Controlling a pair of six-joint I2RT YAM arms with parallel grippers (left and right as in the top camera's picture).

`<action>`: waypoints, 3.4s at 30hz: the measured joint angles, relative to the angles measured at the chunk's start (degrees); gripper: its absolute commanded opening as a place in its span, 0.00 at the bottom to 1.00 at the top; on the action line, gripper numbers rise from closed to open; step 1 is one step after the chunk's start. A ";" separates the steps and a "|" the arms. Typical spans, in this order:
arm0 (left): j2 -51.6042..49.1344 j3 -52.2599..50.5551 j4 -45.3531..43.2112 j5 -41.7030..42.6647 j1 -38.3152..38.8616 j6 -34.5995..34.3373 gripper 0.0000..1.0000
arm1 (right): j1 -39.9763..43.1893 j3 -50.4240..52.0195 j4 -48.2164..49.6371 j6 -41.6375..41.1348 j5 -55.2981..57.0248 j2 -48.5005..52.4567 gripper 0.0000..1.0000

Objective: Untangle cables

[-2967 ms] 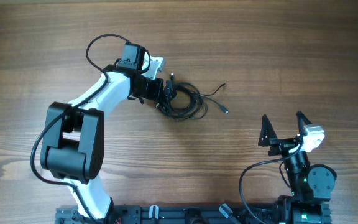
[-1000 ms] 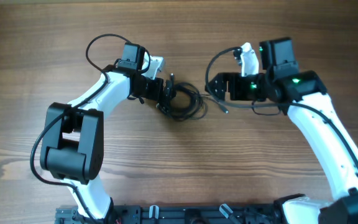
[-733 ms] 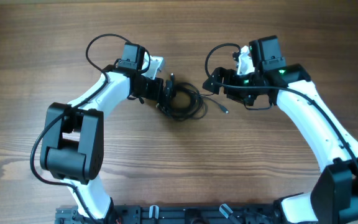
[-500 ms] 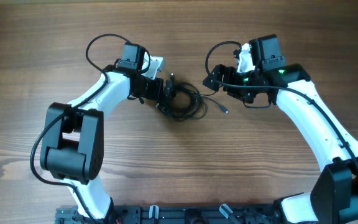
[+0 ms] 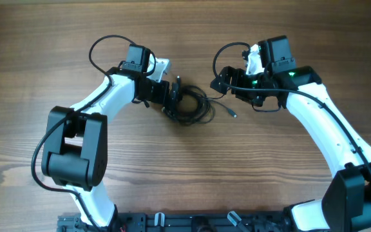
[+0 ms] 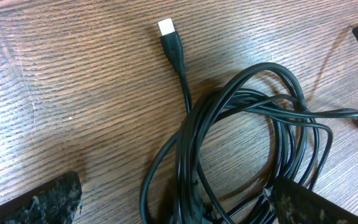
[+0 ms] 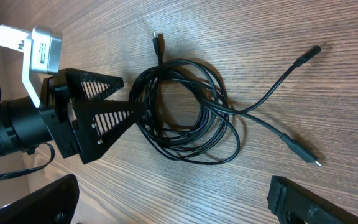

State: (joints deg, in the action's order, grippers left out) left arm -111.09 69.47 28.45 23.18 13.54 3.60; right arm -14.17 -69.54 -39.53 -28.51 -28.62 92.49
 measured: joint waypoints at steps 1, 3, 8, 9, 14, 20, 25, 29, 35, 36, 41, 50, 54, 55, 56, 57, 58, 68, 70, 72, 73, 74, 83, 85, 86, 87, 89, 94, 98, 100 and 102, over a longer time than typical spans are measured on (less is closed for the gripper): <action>0.00 0.00 0.00 0.00 0.00 0.00 1.00 | 0.00 0.00 0.00 0.00 0.00 0.00 1.00; 0.00 -0.02 0.00 0.00 0.00 0.00 1.00 | 0.00 0.00 -0.02 0.00 0.00 0.02 1.00; 0.00 0.00 0.00 0.00 0.00 0.00 1.00 | 0.00 0.00 0.37 -0.22 0.15 0.04 0.92; 0.00 0.00 0.00 0.00 0.00 0.00 1.00 | 0.00 0.02 0.44 -0.28 0.17 0.04 0.89; 0.00 -0.48 -6.88 -0.26 0.00 0.22 1.00 | 0.00 0.00 0.33 -0.39 0.20 0.07 0.85; 0.09 -0.48 -11.34 1.81 0.00 -1.88 1.00 | 0.00 0.00 0.46 -0.31 0.20 0.09 0.36; 0.17 -0.52 -9.75 4.39 -0.20 -11.37 0.96 | 0.00 0.00 2.23 -0.17 0.37 0.11 0.17; 0.22 -0.46 -3.26 4.26 -1.68 -17.11 0.83 | 0.00 0.00 2.75 -0.20 0.37 0.11 0.17; 0.22 -0.55 1.64 0.20 -1.81 -13.62 0.39 | 0.00 0.00 3.39 -0.20 0.11 0.11 0.17; 0.22 -0.52 1.22 -0.26 -1.81 -12.92 0.24 | 0.00 0.02 3.85 -0.59 0.11 0.11 0.17; 0.22 -0.52 -0.15 -4.26 -1.81 -11.13 0.34 | -0.79 1.81 6.51 -3.52 0.09 0.11 0.17; 0.22 -0.52 2.27 -5.35 -1.81 -8.72 0.33 | -9.33 2.03 11.80 -6.97 3.67 0.33 0.30; 0.22 -0.48 1.99 2.54 -4.42 -5.70 0.49 | -12.17 2.03 16.33 -10.60 4.48 4.90 0.30; 0.22 -0.42 2.16 5.18 -5.27 -4.83 0.48 | -12.57 2.08 17.55 -11.28 4.46 6.38 0.30; 0.22 -0.42 2.34 6.32 -5.73 -4.07 0.47 | -12.83 2.08 19.06 -11.96 4.26 7.87 0.30; 0.22 -0.42 2.51 7.23 -5.95 -2.89 0.46 | -13.18 2.08 20.81 -12.90 4.02 9.88 0.31; 0.22 -0.44 2.64 7.41 -5.66 -1.84 0.45 | -13.27 2.08 21.66 -13.81 3.93 11.17 0.31; -1.03 -2.36 -0.20 7.13 -3.78 0.55 0.17 | -13.27 2.12 28.61 -18.99 3.37 19.15 0.33; -2.34 -2.36 -0.87 6.73 -3.78 0.57 0.05 | -13.27 2.14 29.51 -19.45 3.37 19.28 0.33; -2.60 -2.34 -1.29 6.36 -3.67 0.50 0.04 | -13.29 2.14 29.75 -19.50 3.43 19.28 0.33; -2.60 -2.34 -1.29 6.27 -3.67 0.48 0.04 | -13.29 2.14 29.79 -19.82 3.63 19.28 0.33; -2.60 -2.34 -1.31 6.27 -3.67 0.46 0.04 | -13.31 2.14 29.81 -20.11 3.98 19.28 0.33; -2.60 -2.34 -1.31 6.05 -3.67 0.63 0.04 | -18.23 2.25 35.15 -26.34 8.81 23.15 0.35; -2.60 -2.34 -1.31 6.05 -3.67 0.66 0.04 | -18.49 2.29 37.27 -27.23 9.70 23.98 0.36; -2.60 -2.34 -1.29 6.05 -3.67 0.63 0.04 | -18.58 2.29 38.16 -27.74 10.34 24.44 0.36; -2.60 -2.34 -1.29 6.05 -3.67 0.63 0.04 | -18.69 2.32 38.36 -28.70 11.47 25.09 0.35; -2.60 -2.34 -1.29 6.05 -3.67 0.63 0.04 | -18.82 2.32 39.26 -29.38 12.63 25.51 0.33; -2.60 -2.34 -1.29 6.05 -3.69 0.63 0.04 | -19.30 2.32 44.74 -30.40 14.51 27.58 0.23; -2.60 -2.34 -1.25 6.29 -3.74 0.63 0.04 | -20.35 1.95 44.85 -30.36 16.76 28.17 0.08; -2.60 -2.34 -1.25 6.29 -3.74 0.63 0.04 | -20.81 1.53 43.36 -29.92 18.12 28.17 0.04; -2.60 -2.34 -1.22 6.27 -3.74 0.63 0.04 | -21.11 0.81 41.03 -28.15 18.71 28.17 0.05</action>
State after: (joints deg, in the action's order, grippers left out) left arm -113.69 67.13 27.22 29.45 9.80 4.23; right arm -35.29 -68.73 1.50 -56.66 -9.91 120.66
